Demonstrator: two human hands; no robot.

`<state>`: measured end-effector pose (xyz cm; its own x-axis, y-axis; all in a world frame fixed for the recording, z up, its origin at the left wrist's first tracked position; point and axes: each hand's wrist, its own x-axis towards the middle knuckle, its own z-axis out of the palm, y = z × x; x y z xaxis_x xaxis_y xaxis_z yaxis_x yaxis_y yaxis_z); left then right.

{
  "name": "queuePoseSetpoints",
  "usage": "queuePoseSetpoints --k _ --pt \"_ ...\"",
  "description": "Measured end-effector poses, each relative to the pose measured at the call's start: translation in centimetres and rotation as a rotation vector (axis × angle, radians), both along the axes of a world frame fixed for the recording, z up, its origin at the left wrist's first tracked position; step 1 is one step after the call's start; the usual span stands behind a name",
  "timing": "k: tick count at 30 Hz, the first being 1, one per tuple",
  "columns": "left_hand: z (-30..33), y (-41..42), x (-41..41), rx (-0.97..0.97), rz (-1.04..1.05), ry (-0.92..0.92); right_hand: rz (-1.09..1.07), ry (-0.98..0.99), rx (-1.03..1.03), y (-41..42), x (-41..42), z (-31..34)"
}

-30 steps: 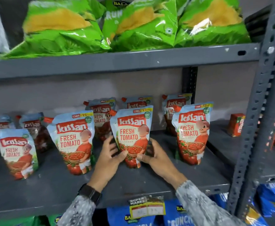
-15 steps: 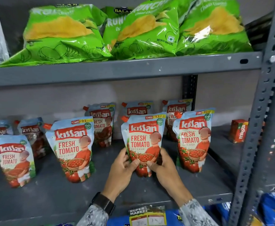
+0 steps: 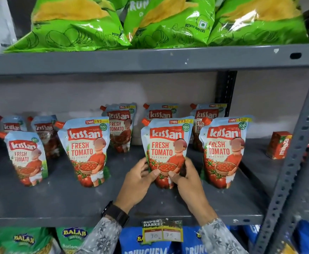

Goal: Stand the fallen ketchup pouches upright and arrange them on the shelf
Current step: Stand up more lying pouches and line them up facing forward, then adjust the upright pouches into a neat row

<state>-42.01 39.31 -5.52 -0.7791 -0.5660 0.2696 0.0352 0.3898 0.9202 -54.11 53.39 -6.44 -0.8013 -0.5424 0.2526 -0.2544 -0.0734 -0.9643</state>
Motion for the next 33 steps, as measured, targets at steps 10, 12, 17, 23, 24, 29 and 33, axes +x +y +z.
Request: queuePoseSetpoints --k 10,12,17,23,24,29,33 --pt "1.0 -2.8 5.4 -0.009 0.018 -0.017 -0.203 0.057 -0.035 2.8 4.4 1.4" --pt "1.0 -4.2 7.8 -0.023 0.033 0.021 -0.143 0.052 -0.022 1.4 6.2 2.0" --pt "0.9 -10.7 14.9 -0.067 0.305 0.245 0.104 0.066 0.092 -8.0 12.1 2.8" --pt "1.1 -17.9 16.6 0.061 0.165 0.094 0.159 0.036 0.101 -16.7 14.5 2.1" --pt "1.2 -18.3 16.3 0.122 0.068 0.069 0.156 0.031 0.082 -17.3 14.6 1.9" --pt "0.5 -19.0 15.5 0.073 -0.063 0.054 0.083 0.064 0.06 -18.4 15.2 1.6" --pt "0.7 -17.2 14.5 0.08 -0.078 0.065 0.027 0.089 0.096 -17.0 14.9 1.9"
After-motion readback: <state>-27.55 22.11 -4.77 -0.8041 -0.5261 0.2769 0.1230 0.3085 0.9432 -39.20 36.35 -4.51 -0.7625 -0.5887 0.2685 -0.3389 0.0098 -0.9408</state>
